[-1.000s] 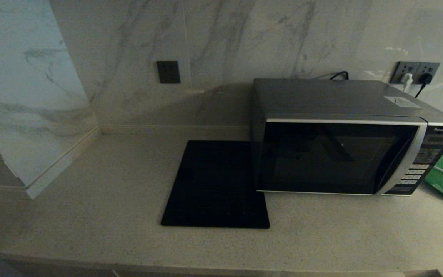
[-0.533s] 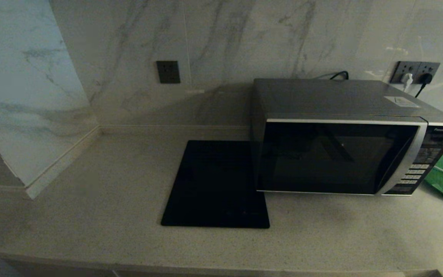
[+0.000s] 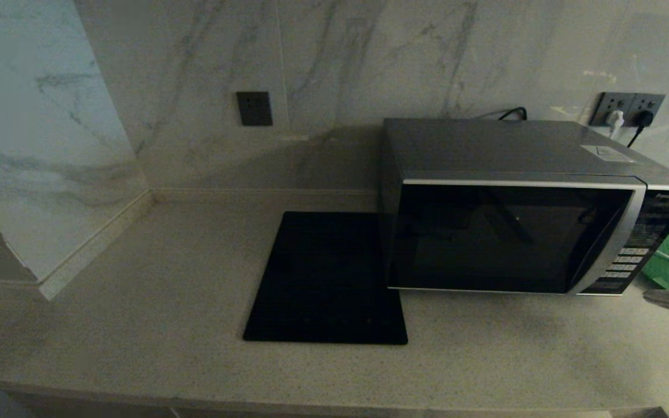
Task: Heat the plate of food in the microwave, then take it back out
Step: Open the microwave oven
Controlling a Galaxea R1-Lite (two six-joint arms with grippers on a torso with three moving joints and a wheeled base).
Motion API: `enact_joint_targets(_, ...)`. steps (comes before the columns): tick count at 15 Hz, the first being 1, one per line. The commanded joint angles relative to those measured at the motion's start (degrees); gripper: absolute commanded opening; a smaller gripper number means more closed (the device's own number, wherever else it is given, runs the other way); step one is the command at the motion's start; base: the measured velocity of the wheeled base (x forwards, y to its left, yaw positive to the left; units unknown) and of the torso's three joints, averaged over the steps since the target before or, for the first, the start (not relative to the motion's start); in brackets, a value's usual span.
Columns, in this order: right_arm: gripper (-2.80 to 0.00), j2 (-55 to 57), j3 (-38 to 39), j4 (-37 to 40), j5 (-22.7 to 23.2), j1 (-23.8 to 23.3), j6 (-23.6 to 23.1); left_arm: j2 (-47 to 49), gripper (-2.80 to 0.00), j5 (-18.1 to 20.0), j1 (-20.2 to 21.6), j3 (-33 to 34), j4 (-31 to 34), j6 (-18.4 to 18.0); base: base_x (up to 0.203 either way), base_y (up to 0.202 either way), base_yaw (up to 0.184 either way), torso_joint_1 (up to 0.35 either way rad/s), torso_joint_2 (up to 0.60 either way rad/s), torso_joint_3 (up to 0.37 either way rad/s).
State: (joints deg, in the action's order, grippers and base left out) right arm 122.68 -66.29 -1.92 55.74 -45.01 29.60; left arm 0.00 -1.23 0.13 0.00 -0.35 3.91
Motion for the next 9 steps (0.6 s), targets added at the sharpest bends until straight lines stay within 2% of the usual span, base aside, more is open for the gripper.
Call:
enact_joint_targets(1,-2.8,3.1,-0.1,-2.6,-0.4,1.1,0.2,0.0,-2.8,0.0,0.0,0.0,0.0,0.0,0.0,0.0,0.0,0.0,0.0,0.0)
enact_joint_targets(9,-2.8,5.2,-0.6,-6.3,-0.9,2.5,0.6,0.1,-2.8,-0.1,0.0,0.0,0.0,0.0,0.0,0.0,0.0,0.0,0.0,0.0)
